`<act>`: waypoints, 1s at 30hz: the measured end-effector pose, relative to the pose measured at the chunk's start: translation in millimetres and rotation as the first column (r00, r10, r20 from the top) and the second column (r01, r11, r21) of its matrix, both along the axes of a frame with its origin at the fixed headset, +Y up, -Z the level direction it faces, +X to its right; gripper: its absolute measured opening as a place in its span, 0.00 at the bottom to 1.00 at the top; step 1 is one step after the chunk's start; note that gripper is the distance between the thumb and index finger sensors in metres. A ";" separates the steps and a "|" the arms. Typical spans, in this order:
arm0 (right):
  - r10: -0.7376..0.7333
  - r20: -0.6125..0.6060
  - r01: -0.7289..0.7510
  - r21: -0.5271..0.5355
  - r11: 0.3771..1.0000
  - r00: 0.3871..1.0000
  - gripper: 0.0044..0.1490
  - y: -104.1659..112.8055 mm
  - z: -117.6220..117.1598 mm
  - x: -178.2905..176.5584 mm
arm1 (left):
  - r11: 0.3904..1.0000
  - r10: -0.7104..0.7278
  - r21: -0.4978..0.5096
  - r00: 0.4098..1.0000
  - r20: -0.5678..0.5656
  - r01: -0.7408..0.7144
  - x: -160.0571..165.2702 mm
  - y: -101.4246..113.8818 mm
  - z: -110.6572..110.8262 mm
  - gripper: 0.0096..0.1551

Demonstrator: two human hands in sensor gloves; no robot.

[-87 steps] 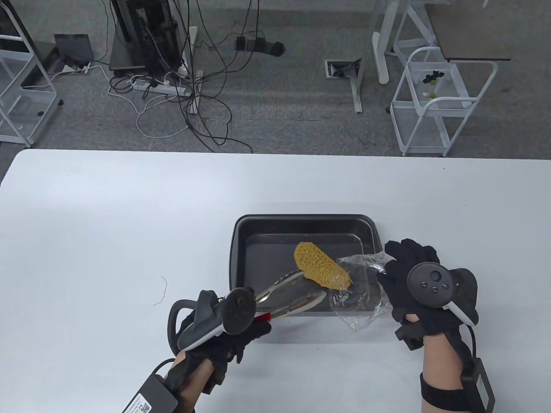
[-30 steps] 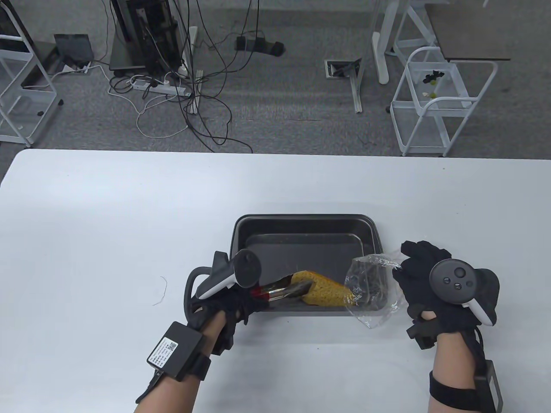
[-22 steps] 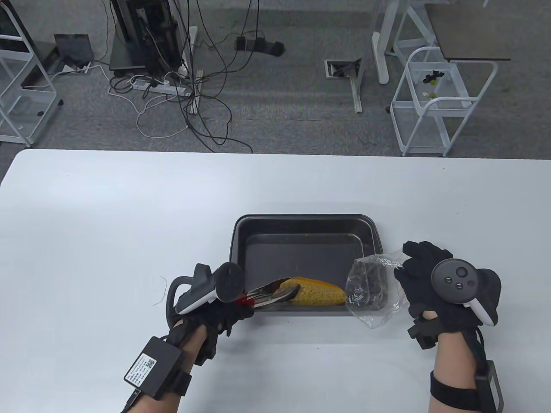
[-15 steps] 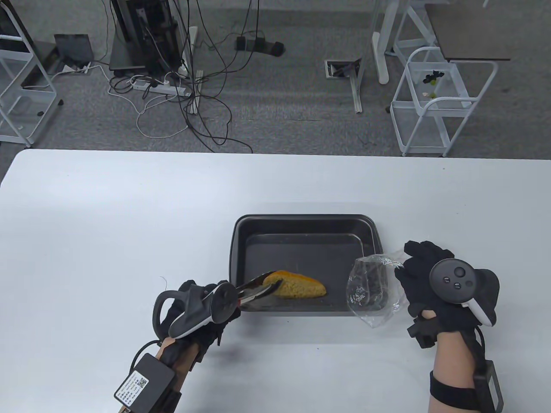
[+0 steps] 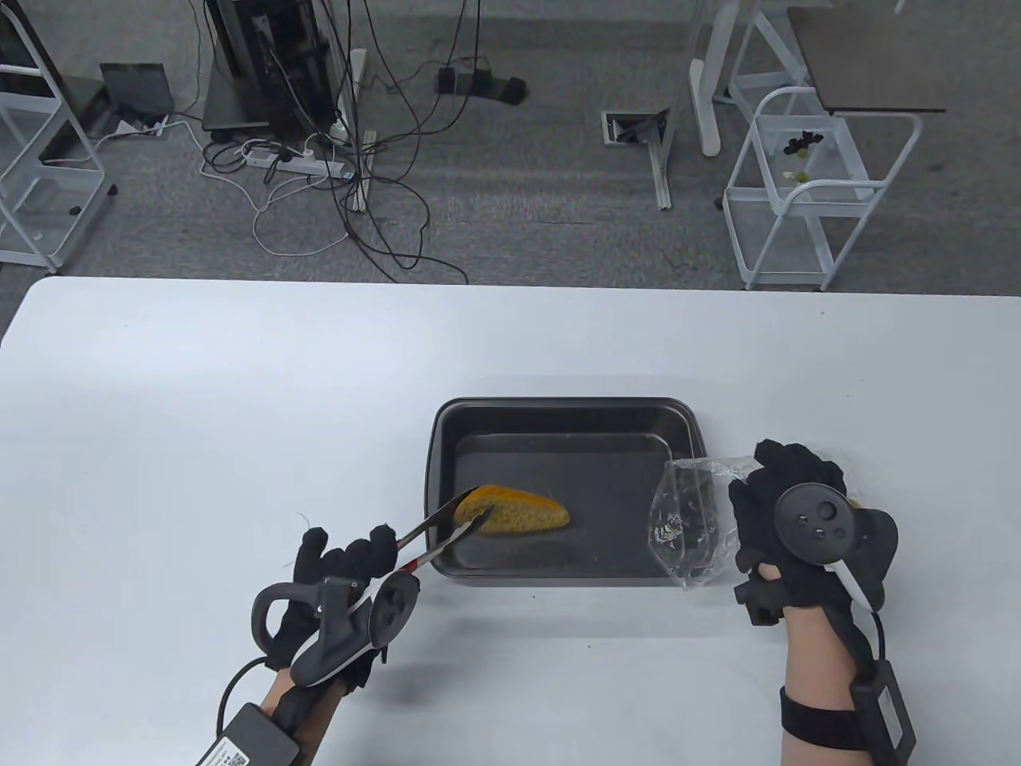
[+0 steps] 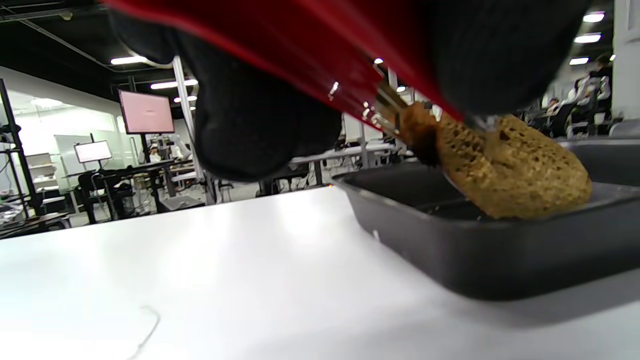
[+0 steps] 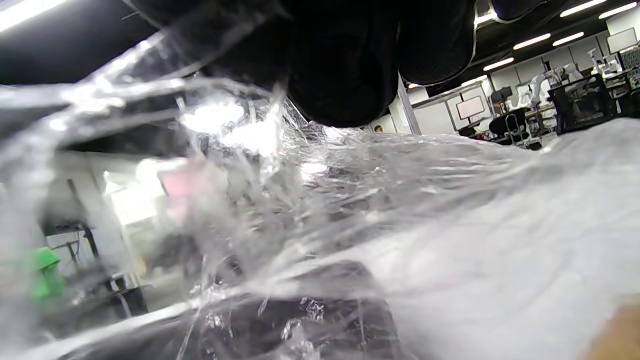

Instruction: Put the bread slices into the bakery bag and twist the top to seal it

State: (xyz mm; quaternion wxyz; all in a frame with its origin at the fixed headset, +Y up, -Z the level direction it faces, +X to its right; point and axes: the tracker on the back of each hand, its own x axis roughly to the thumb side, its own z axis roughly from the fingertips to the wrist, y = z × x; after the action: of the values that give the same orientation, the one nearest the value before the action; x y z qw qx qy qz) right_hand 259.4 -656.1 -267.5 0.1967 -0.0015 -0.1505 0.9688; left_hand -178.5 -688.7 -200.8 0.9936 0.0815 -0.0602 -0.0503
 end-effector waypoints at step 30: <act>-0.099 0.005 0.098 0.119 0.988 0.995 0.27 4.4 5.7 -8.9 | 0.953 -0.015 0.302 0.988 0.151 -0.032 126.0 12.8 44.7 0.43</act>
State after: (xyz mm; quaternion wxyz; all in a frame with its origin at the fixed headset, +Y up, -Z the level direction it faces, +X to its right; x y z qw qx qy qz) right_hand 250.5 -651.8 -261.8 0.2432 -0.0024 -0.2087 0.9472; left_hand -52.5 -675.9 -156.0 0.9621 0.2368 -0.1265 -0.0483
